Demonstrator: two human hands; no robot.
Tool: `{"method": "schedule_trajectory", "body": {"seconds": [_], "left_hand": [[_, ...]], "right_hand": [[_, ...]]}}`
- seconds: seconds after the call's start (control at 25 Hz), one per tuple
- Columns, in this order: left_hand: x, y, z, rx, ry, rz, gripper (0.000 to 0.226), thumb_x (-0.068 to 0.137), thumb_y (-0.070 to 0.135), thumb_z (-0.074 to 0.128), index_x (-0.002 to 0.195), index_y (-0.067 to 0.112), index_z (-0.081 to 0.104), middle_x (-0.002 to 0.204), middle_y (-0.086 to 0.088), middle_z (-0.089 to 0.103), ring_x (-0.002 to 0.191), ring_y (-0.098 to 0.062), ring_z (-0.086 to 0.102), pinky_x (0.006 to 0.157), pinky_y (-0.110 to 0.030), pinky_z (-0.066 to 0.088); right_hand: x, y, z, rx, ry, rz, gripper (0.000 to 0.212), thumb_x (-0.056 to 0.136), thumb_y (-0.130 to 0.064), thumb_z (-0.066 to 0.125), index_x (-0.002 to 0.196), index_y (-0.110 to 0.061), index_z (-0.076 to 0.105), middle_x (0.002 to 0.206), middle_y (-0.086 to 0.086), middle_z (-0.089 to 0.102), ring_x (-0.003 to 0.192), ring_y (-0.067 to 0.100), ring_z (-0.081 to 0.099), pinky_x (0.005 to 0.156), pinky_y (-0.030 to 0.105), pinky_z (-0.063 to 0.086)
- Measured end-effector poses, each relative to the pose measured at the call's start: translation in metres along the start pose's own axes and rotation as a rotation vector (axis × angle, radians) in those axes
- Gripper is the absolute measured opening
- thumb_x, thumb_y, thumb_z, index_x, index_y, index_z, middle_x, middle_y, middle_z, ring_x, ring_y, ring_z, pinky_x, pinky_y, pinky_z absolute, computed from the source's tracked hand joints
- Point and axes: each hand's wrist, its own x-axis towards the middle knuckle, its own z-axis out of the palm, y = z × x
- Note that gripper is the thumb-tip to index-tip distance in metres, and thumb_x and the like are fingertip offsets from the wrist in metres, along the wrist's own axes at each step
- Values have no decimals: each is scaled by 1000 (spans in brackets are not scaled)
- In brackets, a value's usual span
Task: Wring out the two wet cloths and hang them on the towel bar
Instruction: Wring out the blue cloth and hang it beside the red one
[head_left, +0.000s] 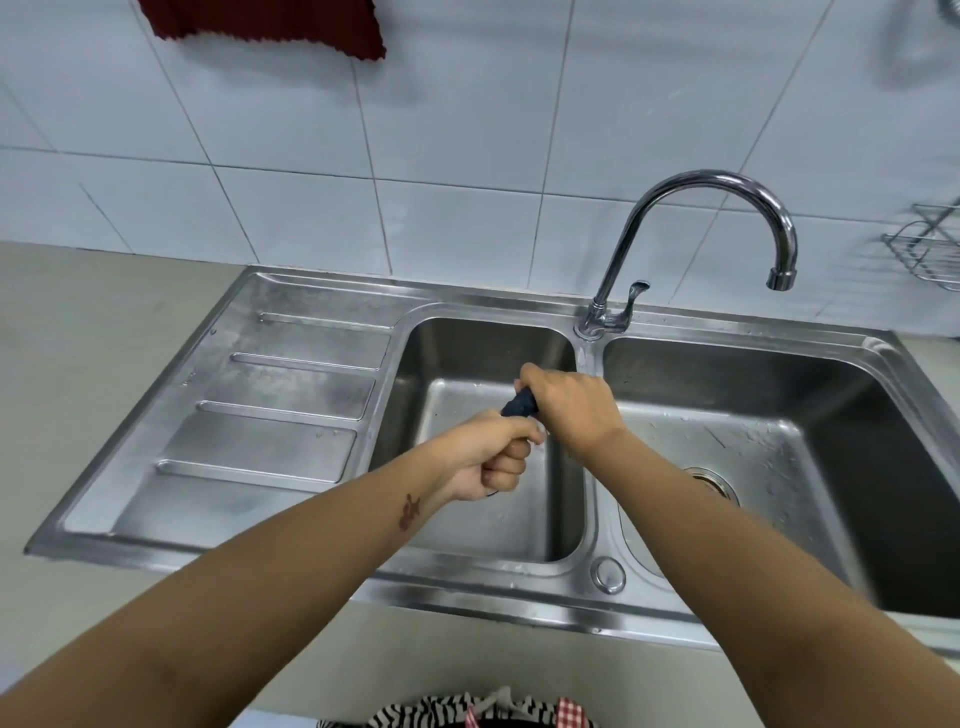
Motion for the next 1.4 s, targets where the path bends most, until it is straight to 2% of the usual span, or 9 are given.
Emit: {"method": "schedule_trajectory", "body": {"seconds": [0.2,0.4,0.6,0.76,0.92,1.0,1.12,1.28,1.4], "left_hand": [[-3,-2,4,-130,-50,16,34,90,8,52,63,19,35,45,6,24,33,-5,15,34,-19,8],[17,9,-35,1019,250,150,10,83,20,63,87,12,58,68,-6,55,55,-19,50,44,-23,37],[27,28,-68,1564,435,476,13,83,18,62,95,14,61,103,-10,52,93,-32,58,77,-42,51],[27,46,-78,1705,358,879,20,74,10,69,92,8,59,98,-12,58,91,-33,53,75,-46,48],[15,64,-61,1748,297,1062,19,74,4,63,86,10,50,79,-9,58,76,-32,56,62,-41,47],[13,70,-60,1833,331,1068,21,76,5,60,89,12,46,77,-8,58,70,-33,56,55,-41,47],[13,77,-60,1973,378,1065,19,85,15,61,94,15,44,80,-6,58,71,-32,56,52,-35,41],[11,89,-57,2139,255,1175,23,83,18,66,86,14,44,72,-6,54,67,-31,56,47,-33,38],[4,97,-53,2297,182,1007,12,86,17,58,91,14,48,81,-6,60,77,-32,59,56,-37,46]], "right_hand": [[-2,-6,5,105,38,106,17,84,-21,62,94,-21,48,76,3,66,63,33,62,51,29,34],[-4,-16,4,186,-360,290,15,85,-24,59,95,-16,51,97,10,66,87,35,62,62,31,38],[-2,-20,-14,1309,-927,589,30,93,-48,54,104,-20,55,82,-3,54,62,10,46,62,26,50],[-3,-12,-23,1803,-869,713,35,94,-36,52,120,-12,53,90,4,62,74,20,60,93,45,53],[-8,-25,-29,2164,-815,716,19,76,-19,67,91,-7,67,88,16,64,82,33,69,87,50,55],[-10,-35,-34,2141,-847,674,6,74,-15,64,73,-9,65,74,8,63,62,21,67,62,34,60],[-10,-42,-34,2078,-1031,578,14,74,-15,67,69,-15,54,57,-3,38,39,5,43,34,16,41],[-8,-40,-37,1886,-1116,545,12,94,-19,52,83,-16,55,51,-8,34,31,-1,27,29,11,19],[-3,-39,-42,1370,-996,508,26,95,-29,53,72,-20,45,53,-6,34,36,4,24,34,15,15]]}}
